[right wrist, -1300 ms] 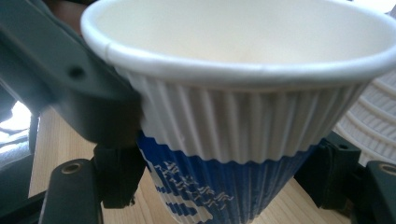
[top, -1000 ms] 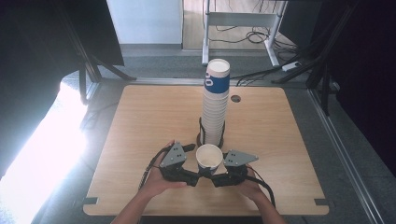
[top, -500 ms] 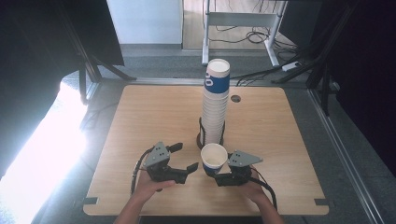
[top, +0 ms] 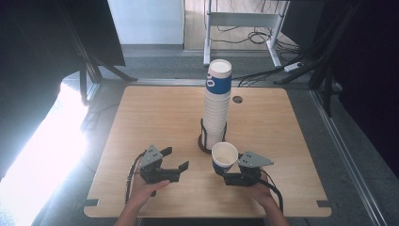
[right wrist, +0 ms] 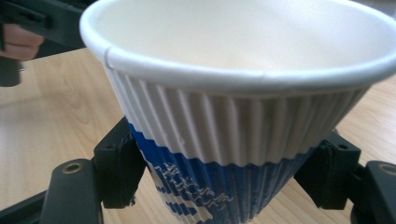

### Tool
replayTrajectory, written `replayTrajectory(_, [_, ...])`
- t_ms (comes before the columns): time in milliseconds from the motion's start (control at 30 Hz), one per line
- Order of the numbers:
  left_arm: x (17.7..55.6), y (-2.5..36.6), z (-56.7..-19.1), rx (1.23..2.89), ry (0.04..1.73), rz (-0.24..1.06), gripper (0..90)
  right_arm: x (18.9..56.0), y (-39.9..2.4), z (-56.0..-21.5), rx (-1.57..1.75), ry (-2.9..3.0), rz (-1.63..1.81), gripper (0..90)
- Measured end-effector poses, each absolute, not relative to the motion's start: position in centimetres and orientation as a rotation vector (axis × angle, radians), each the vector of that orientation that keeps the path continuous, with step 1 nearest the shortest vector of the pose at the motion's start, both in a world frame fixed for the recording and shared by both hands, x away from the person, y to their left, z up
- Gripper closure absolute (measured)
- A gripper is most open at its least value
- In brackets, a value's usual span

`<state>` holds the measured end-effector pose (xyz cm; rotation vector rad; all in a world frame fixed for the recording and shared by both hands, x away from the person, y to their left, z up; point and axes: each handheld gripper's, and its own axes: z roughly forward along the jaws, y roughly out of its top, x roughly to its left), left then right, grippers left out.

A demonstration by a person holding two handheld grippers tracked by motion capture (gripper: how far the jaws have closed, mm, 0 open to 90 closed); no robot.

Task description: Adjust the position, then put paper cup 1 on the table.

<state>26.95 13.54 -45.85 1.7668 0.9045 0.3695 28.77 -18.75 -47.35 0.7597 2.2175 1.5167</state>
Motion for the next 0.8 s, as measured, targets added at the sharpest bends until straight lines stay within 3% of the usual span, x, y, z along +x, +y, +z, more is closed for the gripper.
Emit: replayTrajectory(800, [26.9,13.7,-46.6,1.837,0.924,0.391,12.7,30.5,-25.5,-47.4,0.949,2.021,1.413,26.0])
